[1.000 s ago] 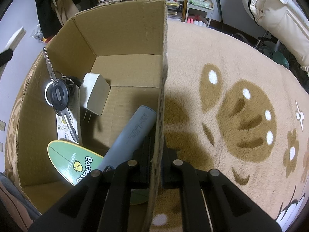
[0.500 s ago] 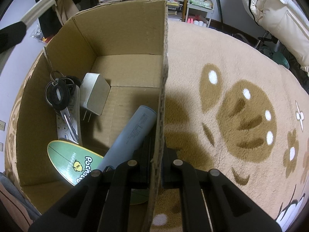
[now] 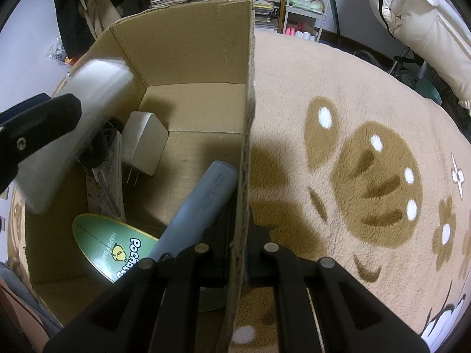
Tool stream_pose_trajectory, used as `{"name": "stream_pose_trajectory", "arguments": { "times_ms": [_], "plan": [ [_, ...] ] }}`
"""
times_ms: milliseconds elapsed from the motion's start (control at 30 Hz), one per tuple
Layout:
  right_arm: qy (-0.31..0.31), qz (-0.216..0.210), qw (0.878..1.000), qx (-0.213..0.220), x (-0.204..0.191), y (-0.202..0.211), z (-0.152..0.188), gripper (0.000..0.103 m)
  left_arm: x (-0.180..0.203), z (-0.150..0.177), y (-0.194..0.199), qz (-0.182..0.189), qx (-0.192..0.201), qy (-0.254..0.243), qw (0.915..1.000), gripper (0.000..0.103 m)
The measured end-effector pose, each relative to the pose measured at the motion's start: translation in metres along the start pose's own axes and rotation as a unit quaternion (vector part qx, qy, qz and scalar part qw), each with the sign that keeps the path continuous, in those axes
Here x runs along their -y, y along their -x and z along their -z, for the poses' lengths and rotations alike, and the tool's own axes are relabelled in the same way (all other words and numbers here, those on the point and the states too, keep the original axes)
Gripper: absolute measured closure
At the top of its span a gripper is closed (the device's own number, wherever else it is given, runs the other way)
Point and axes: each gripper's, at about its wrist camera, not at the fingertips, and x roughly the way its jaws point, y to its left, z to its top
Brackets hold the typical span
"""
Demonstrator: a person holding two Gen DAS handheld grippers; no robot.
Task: Organize rigid objects
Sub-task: 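Carry the white remote with the left gripper into the box and release, then move the left gripper back over the car key with gold card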
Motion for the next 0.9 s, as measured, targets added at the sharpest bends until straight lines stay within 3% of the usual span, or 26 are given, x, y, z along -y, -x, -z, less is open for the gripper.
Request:
{"name": "stream_pose_trajectory", "arguments": {
  "times_ms": [200,400,467,500,667,900],
  "plan": [
    [-0.002,0.000,1.000,-0.001,0.000,-0.001,0.001,0.095,-0.001,-0.002,0.008,-0.012,0.008,-0.031,0.9994,0.050],
    [-0.001,0.001,1.000,0.000,-0.001,0.000,0.000,0.095,-0.019,-0.008,0.021,-0.012,0.024,-0.021,0.9994,0.030],
    [-0.001,0.001,1.000,-0.001,-0.001,0.000,0.000,0.095,-0.027,-0.010,0.023,-0.021,0.027,-0.020,0.9992,0.013],
    [-0.001,0.001,1.000,-0.001,-0.001,0.000,-0.001,0.095,-0.030,-0.011,0.024,-0.028,0.027,-0.022,0.9990,0.011],
    [-0.001,0.000,1.000,-0.001,-0.001,0.000,0.000,0.095,-0.049,-0.015,0.028,-0.061,0.045,-0.026,0.9968,0.003],
    [0.000,0.001,1.000,-0.001,-0.001,0.000,0.000,0.095,-0.086,-0.014,0.013,-0.075,0.045,0.006,0.9962,0.003]
  ]
}}
